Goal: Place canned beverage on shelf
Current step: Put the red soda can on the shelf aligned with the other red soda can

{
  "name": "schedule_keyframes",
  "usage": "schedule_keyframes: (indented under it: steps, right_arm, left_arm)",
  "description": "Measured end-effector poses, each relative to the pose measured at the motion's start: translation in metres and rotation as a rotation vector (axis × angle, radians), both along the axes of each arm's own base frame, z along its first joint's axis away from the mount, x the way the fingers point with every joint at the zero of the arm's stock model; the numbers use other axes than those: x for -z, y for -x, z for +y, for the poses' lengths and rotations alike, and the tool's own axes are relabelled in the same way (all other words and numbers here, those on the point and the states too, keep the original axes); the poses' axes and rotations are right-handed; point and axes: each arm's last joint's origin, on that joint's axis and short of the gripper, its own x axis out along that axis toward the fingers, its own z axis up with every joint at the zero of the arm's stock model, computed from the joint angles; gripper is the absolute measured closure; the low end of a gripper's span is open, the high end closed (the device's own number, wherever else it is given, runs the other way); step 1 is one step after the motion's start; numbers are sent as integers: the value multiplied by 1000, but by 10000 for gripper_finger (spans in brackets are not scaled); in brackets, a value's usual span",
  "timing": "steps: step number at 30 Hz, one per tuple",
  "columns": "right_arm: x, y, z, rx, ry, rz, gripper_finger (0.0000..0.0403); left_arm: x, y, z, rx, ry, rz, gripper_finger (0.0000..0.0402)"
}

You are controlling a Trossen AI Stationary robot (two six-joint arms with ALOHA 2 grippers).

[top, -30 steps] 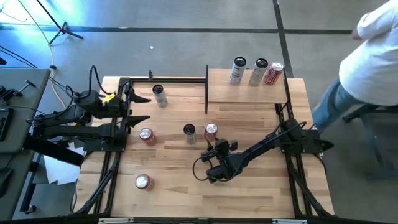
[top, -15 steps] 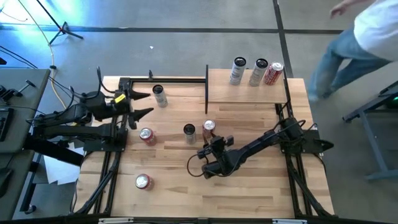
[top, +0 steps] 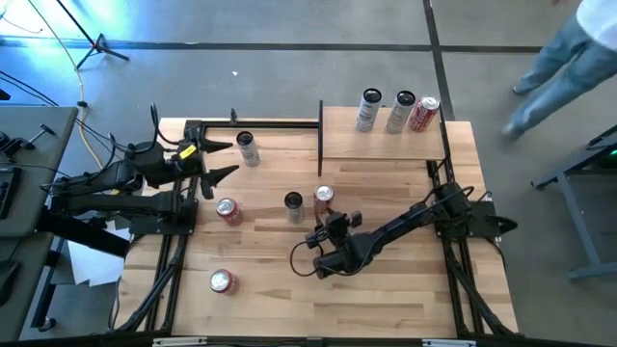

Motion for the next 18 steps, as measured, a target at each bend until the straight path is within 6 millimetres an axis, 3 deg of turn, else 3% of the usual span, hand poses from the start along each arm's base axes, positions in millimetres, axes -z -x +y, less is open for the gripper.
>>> schedule_keyframes:
  steps: [9, 18]
  right_arm:
    - [0, 4, 12, -34, 17, 1, 226]
    - [-10, 16, 26, -12, 190, -72, 226]
  left_arm:
    - [0, 0, 0, 0, 0, 0, 122]
    - [0, 0, 0, 1, 0, 1, 122]
